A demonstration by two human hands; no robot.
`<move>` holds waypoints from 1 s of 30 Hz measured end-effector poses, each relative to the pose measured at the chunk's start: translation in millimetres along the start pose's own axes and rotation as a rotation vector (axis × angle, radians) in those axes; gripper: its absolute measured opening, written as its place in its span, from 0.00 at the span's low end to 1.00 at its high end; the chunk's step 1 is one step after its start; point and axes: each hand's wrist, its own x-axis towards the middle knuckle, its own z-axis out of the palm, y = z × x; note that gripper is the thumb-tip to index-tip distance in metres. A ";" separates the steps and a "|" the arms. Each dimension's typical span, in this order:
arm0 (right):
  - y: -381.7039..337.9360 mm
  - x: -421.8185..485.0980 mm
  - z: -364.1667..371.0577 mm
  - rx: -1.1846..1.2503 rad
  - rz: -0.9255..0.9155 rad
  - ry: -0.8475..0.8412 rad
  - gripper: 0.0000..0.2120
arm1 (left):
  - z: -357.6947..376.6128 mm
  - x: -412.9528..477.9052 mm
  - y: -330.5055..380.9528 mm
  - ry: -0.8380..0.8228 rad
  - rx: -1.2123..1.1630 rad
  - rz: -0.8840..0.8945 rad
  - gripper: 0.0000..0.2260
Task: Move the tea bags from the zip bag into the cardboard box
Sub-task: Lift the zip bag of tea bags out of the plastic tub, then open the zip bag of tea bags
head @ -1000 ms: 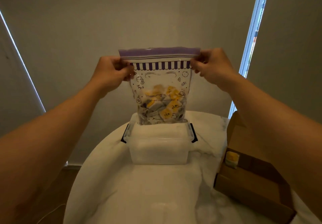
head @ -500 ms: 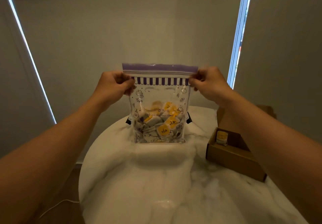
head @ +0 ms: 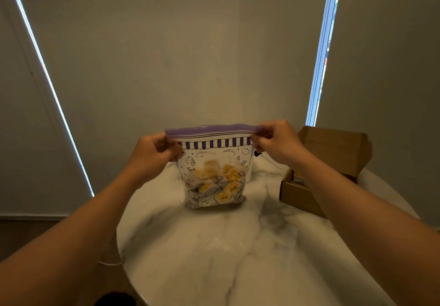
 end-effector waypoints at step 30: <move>15.6 -168.0 6.0 0.053 -0.005 0.108 0.06 | 23.3 -133.3 68.0 -0.415 0.673 0.406 0.06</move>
